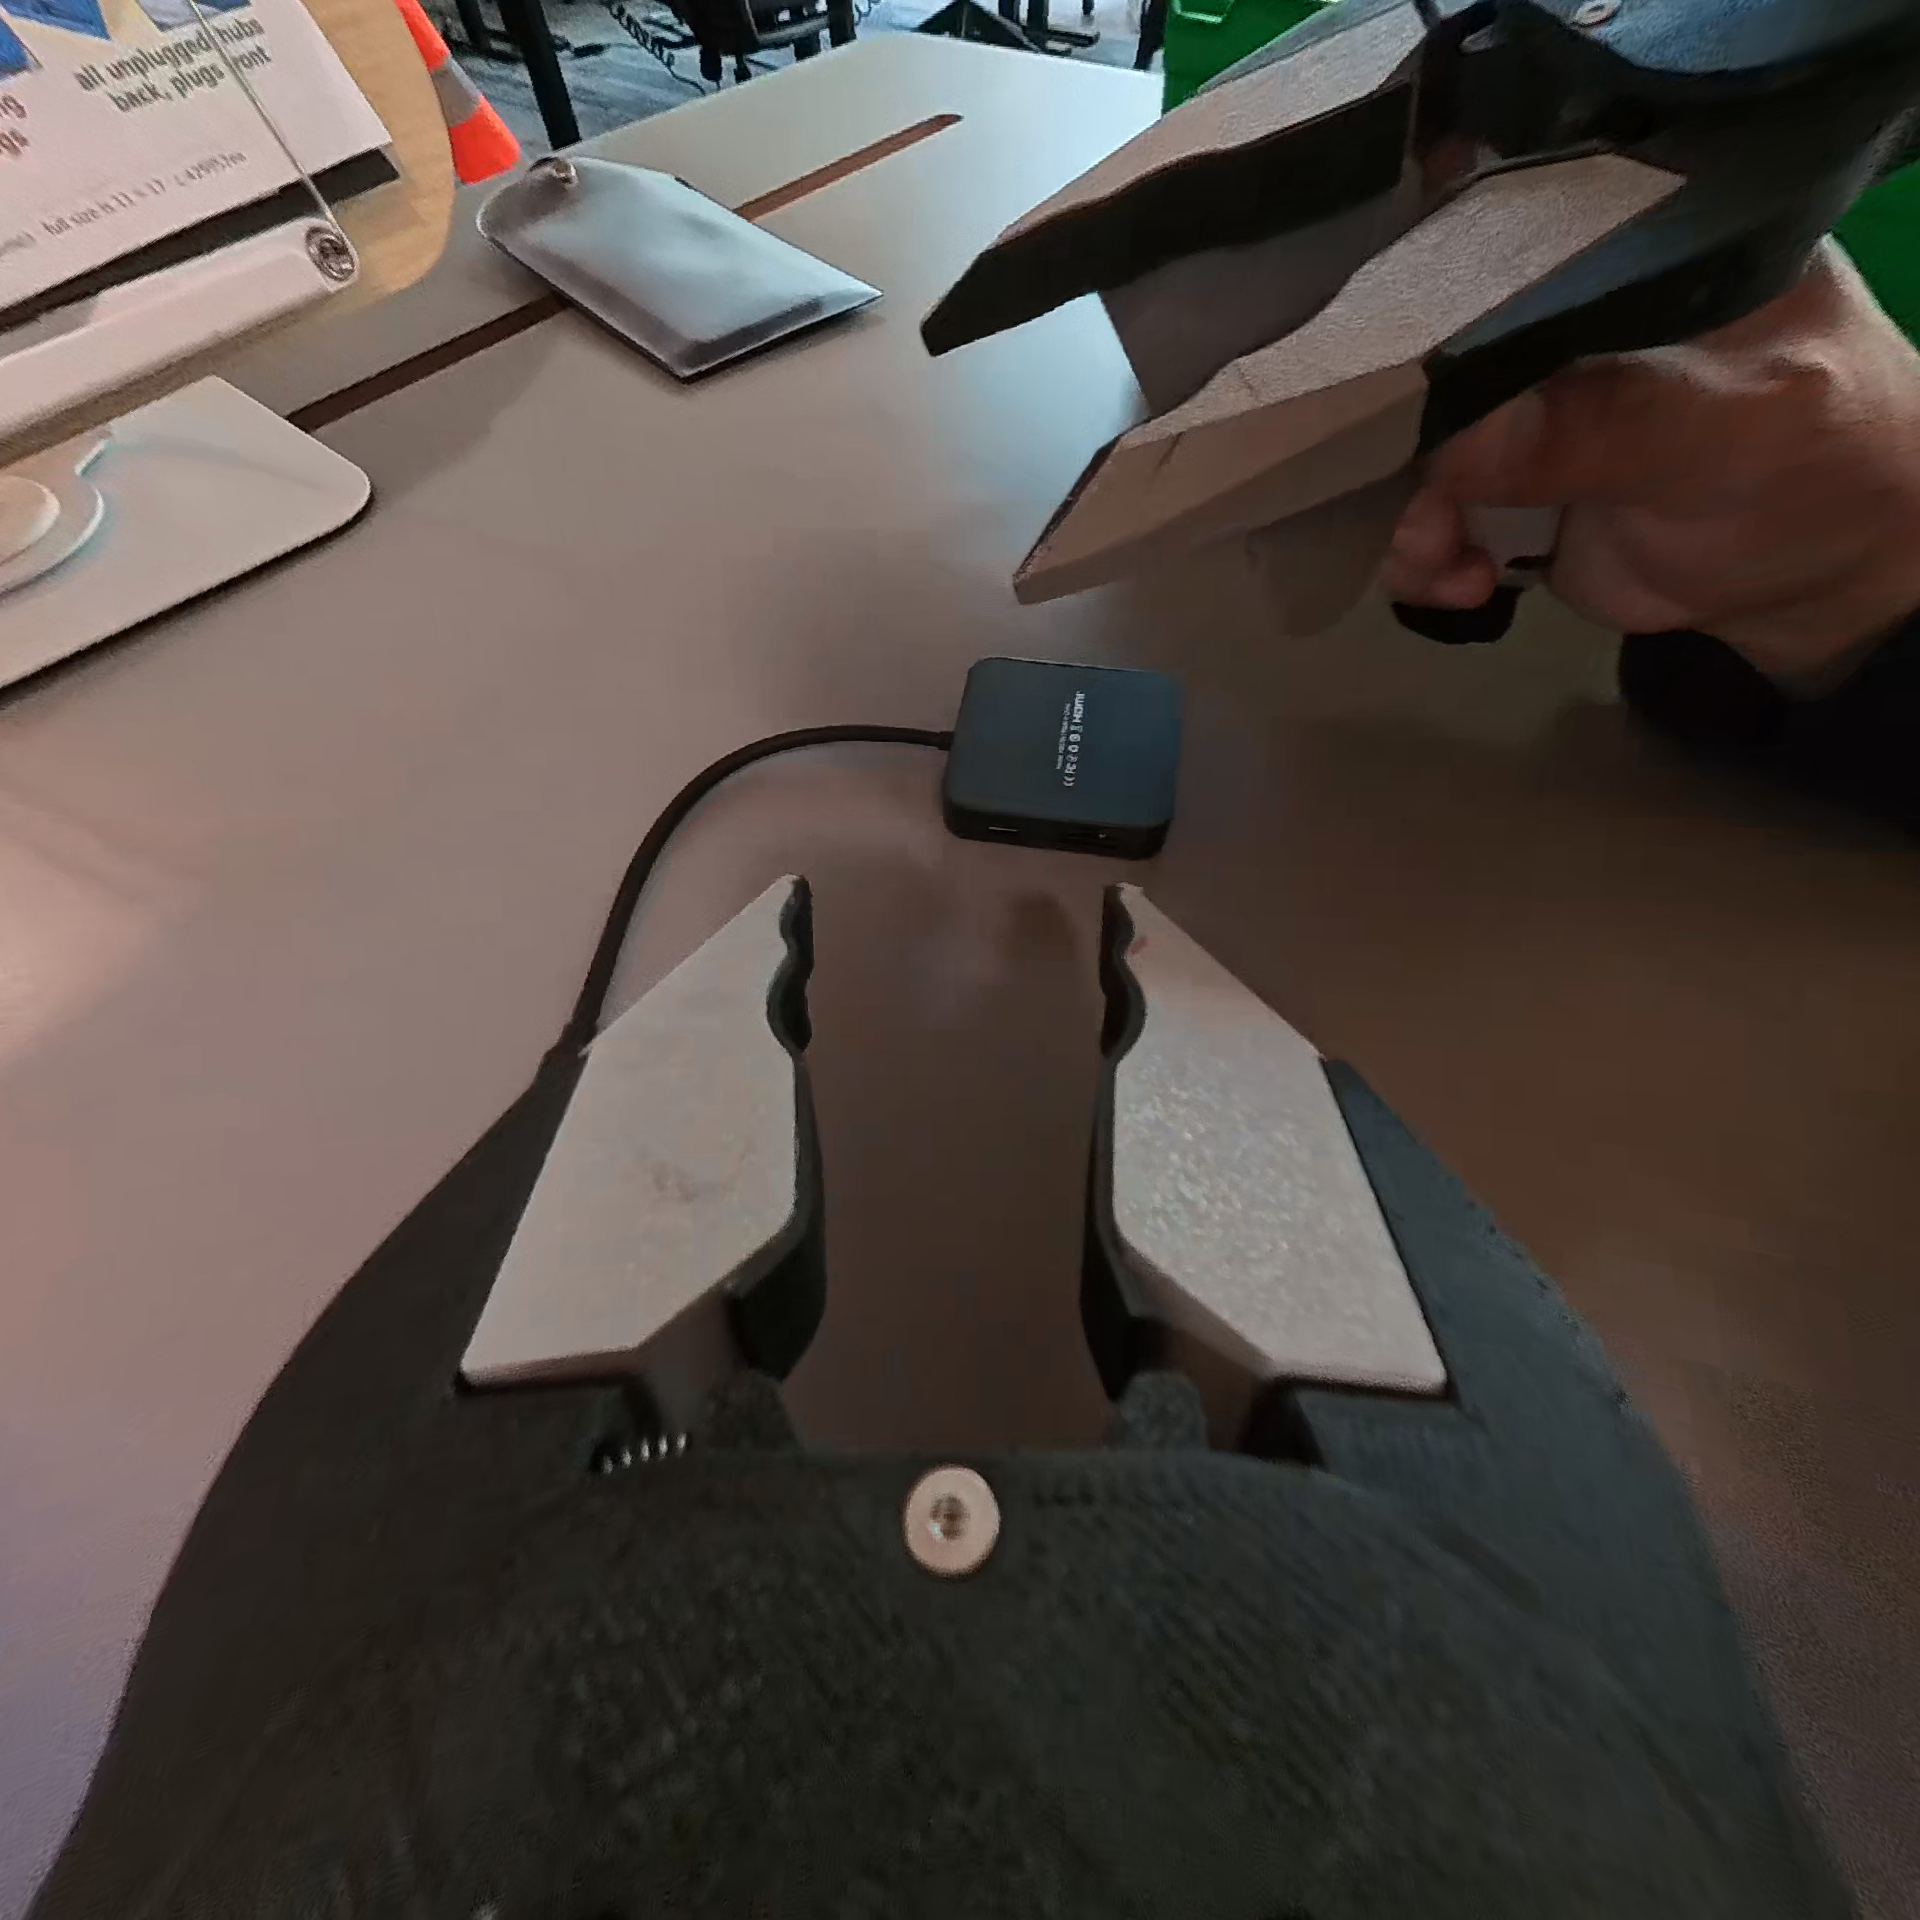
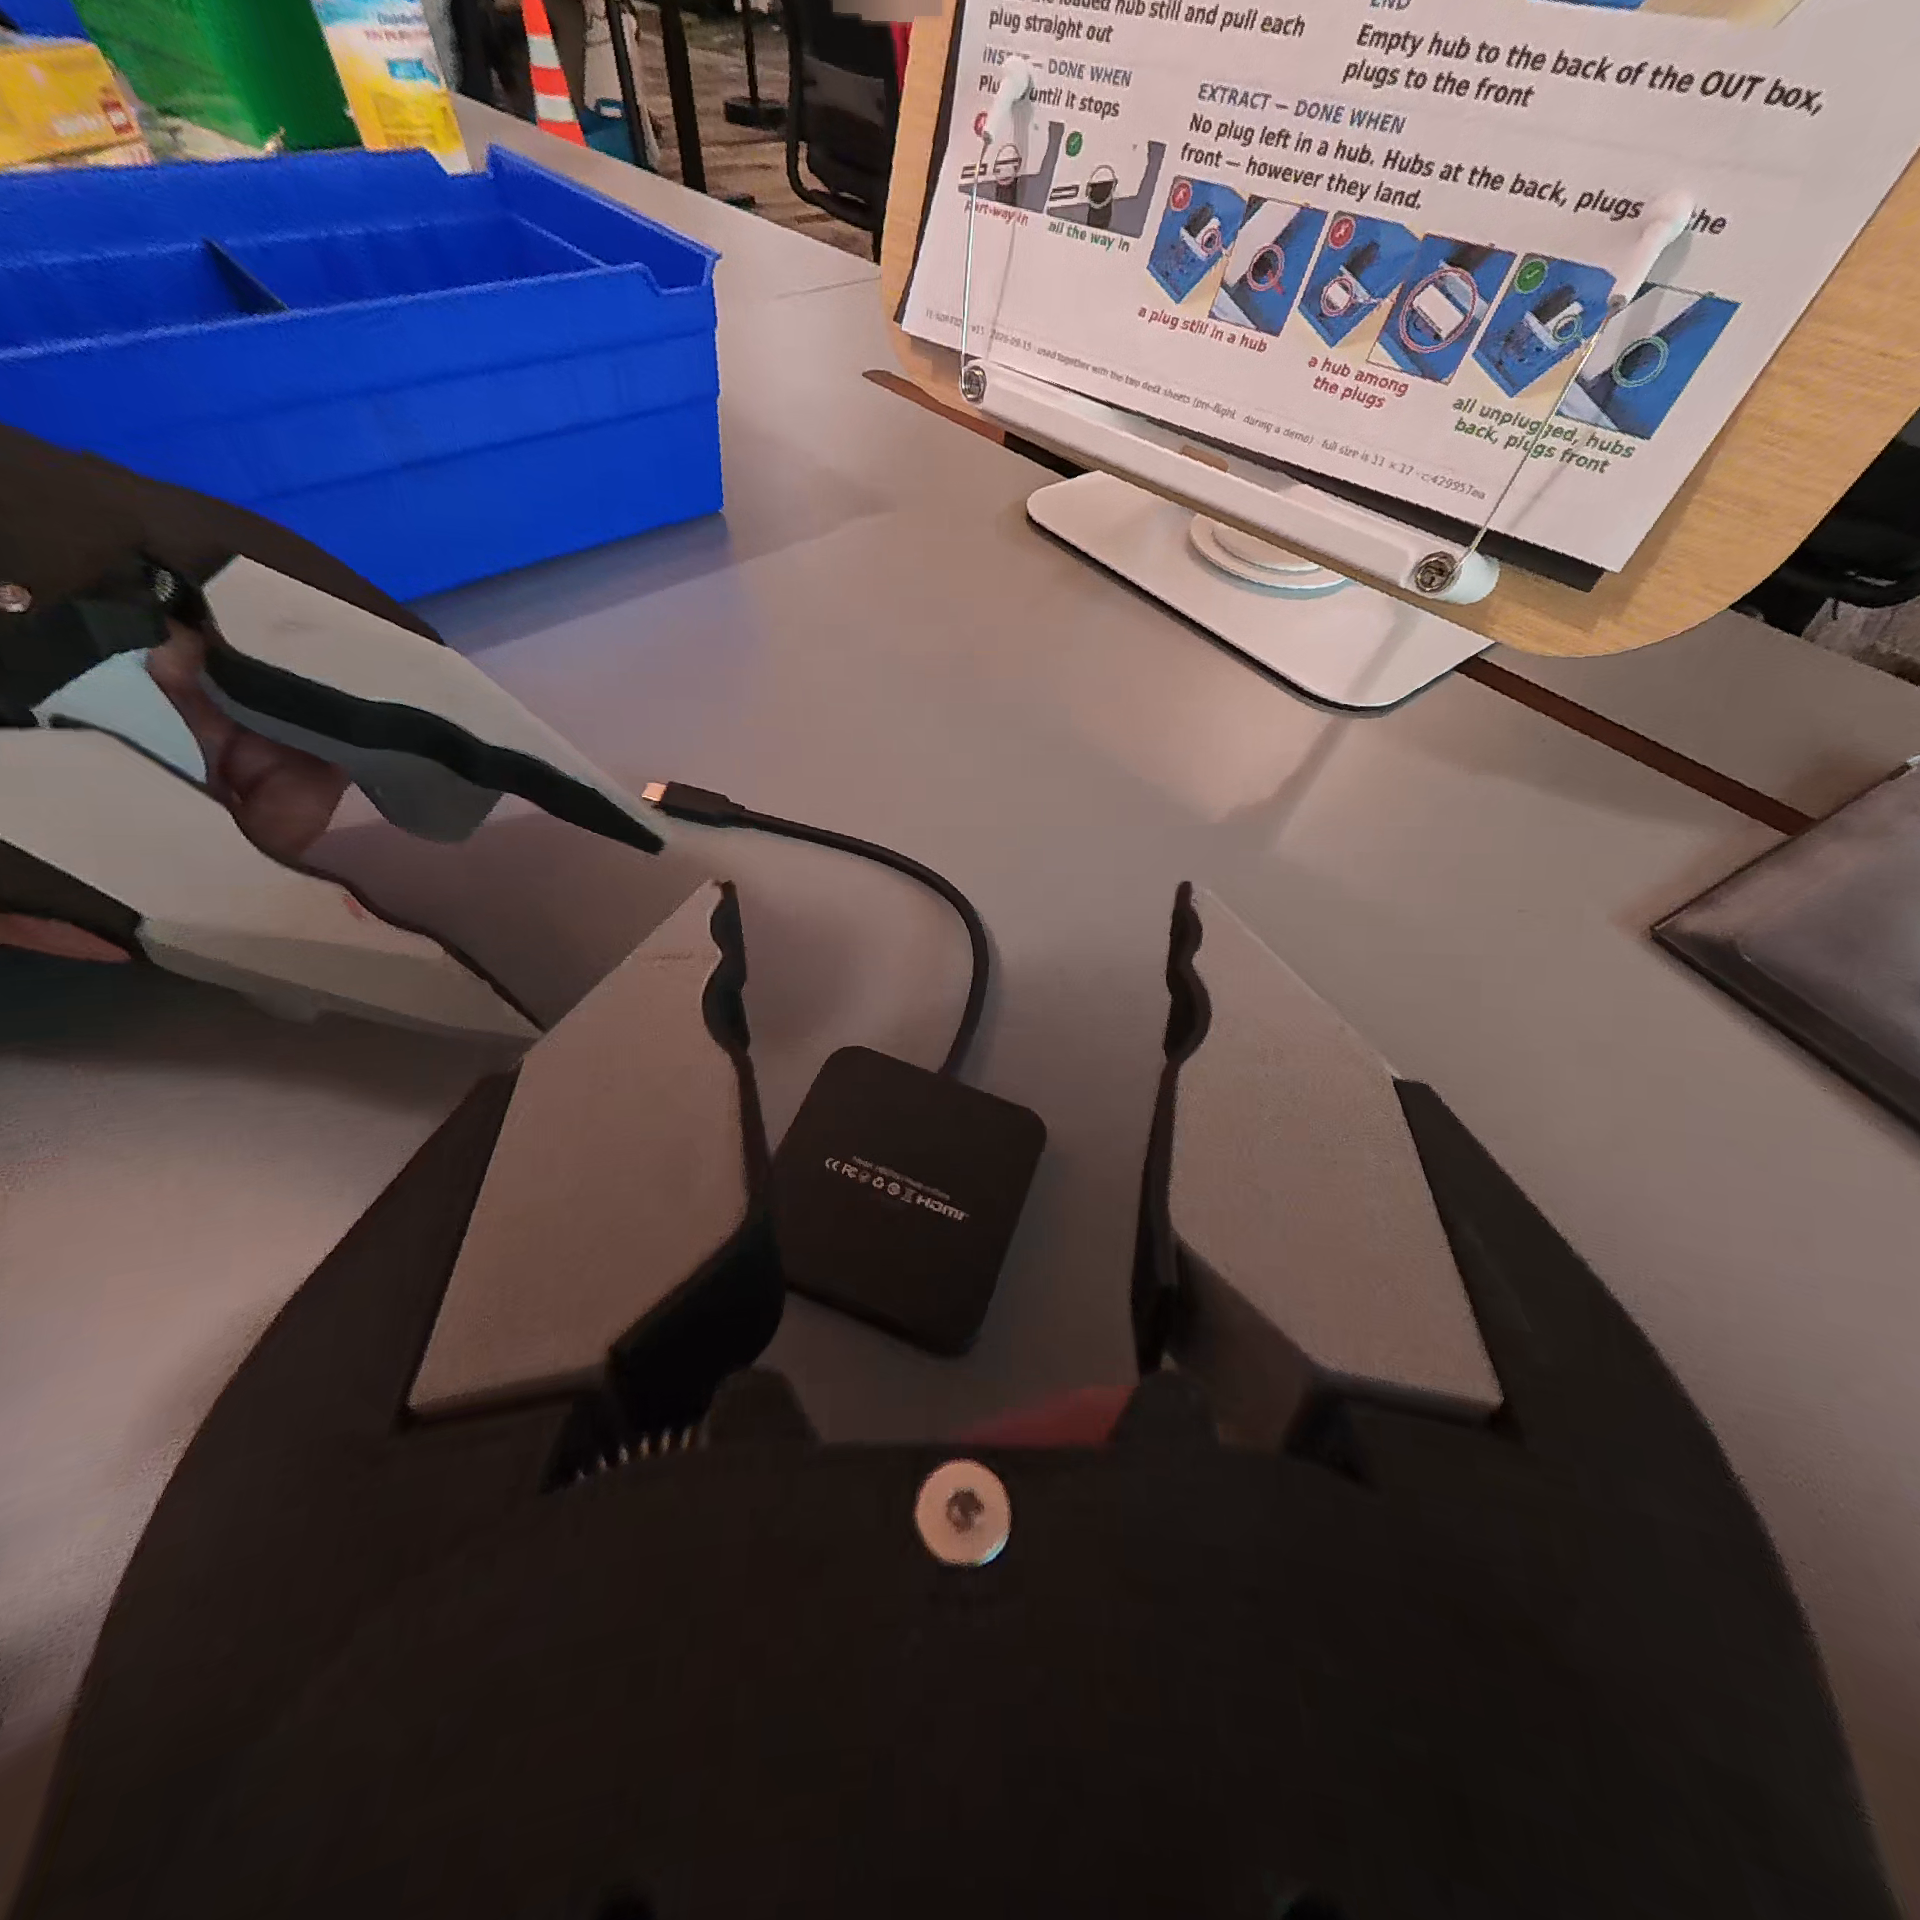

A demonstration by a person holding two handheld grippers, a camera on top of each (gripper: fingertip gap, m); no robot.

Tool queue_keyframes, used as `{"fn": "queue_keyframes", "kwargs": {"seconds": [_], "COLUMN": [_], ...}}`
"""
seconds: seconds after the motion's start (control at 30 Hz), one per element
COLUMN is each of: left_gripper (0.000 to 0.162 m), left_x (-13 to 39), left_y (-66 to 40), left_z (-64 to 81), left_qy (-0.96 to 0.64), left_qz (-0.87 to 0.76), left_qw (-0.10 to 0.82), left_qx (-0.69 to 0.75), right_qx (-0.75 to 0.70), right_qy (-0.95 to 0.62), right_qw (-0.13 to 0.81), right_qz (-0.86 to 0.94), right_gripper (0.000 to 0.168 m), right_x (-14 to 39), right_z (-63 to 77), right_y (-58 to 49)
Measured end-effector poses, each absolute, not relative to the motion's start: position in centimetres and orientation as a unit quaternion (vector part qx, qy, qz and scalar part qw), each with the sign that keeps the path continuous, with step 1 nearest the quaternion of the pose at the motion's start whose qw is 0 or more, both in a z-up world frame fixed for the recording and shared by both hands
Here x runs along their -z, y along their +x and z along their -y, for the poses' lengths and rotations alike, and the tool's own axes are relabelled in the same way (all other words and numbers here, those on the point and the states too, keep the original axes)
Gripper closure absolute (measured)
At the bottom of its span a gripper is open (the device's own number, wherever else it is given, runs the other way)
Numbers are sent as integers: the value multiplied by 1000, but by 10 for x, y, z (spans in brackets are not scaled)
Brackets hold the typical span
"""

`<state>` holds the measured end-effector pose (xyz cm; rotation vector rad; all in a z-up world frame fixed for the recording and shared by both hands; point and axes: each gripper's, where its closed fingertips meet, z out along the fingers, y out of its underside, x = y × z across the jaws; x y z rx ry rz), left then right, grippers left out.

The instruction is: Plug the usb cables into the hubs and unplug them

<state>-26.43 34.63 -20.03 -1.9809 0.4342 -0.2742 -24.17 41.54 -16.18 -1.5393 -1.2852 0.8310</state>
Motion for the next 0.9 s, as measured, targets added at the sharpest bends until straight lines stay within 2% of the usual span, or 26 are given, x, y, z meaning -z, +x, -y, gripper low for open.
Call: {"fn": "queue_keyframes", "kwargs": {"seconds": [0.2,0.43,0.57,0.7,0.9], "left_gripper": [109,108,109,113,112], "left_x": [198,201,201,176,140], "left_y": [-260,-244,-245,-242,-308], "left_z": [-345,-339,-340,-317,-240], "left_qy": [-825,-823,-821,-806,-839], "left_qz": [-175,-205,-212,-205,-144], "left_qw": [516,508,513,537,521], "left_qx": [149,152,131,139,60], "right_qx": [-303,-331,-299,-306,-333], "right_qy": [-621,-640,-621,-598,-607], "right_qw": [497,445,486,533,515], "right_qz": [525,532,537,514,505], "right_gripper": [95,91,93,106,101], "right_x": [163,177,167,150,155], "right_z": [-429,-419,-419,-419,-415], "right_y": [-237,-243,-242,-239,-242]}}
